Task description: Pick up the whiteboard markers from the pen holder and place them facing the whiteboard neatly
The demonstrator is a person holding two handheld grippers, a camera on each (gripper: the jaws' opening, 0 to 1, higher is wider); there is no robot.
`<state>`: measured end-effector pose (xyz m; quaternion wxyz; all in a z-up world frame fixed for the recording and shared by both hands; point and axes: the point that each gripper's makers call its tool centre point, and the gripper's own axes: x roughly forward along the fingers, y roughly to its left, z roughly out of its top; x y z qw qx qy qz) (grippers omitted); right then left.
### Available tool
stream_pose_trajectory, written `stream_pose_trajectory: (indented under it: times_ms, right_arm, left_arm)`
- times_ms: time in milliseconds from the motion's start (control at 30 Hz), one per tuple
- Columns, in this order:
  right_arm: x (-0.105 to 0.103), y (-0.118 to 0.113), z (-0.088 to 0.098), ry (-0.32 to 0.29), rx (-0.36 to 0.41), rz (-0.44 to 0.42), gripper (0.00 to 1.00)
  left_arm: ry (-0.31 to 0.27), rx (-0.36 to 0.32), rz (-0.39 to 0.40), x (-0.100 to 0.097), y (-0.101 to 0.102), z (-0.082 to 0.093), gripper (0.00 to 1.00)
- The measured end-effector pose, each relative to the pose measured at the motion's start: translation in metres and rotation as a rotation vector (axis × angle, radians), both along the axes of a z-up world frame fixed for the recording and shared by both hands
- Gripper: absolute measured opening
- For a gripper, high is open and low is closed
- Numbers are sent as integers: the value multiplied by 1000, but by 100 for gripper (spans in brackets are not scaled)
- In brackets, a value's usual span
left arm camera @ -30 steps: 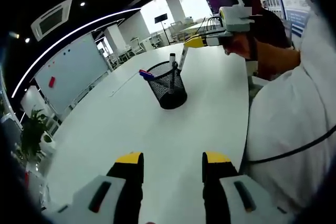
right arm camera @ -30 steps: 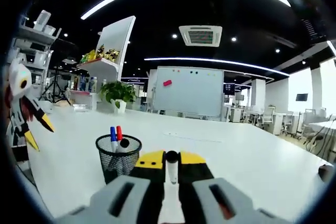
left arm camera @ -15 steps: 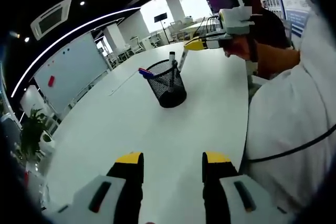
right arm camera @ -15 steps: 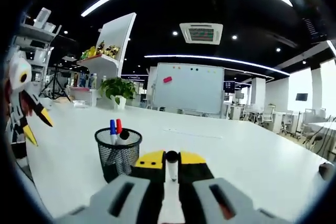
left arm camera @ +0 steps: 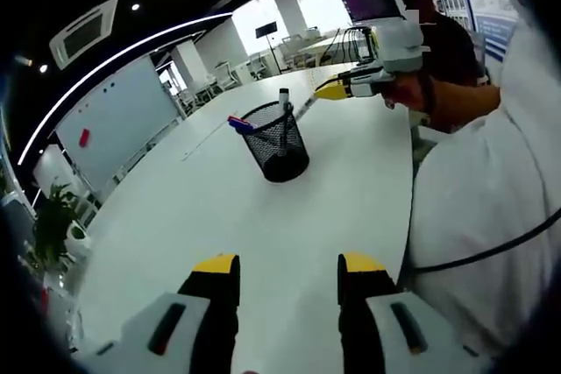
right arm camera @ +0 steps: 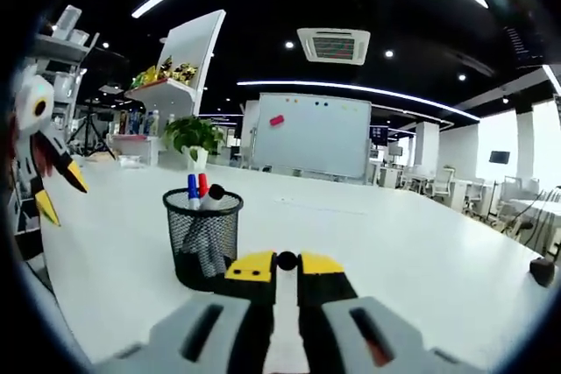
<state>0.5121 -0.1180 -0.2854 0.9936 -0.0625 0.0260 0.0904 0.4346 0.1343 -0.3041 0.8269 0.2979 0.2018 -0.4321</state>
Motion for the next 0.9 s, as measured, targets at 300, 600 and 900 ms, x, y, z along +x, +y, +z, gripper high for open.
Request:
stream_pose_trajectory:
  times_ms: [300, 600, 900]
  right_arm:
    - [0, 8, -9, 23, -24, 3, 9]
    - [-3, 5, -19, 71, -34, -58, 9]
    - [-4, 1, -43, 150, -57, -92, 9]
  left_arm:
    - [17, -10, 12, 3, 4, -3, 46]
    - [26, -1, 18, 2, 6, -6, 46]
    - [31, 3, 18, 1, 5, -7, 45]
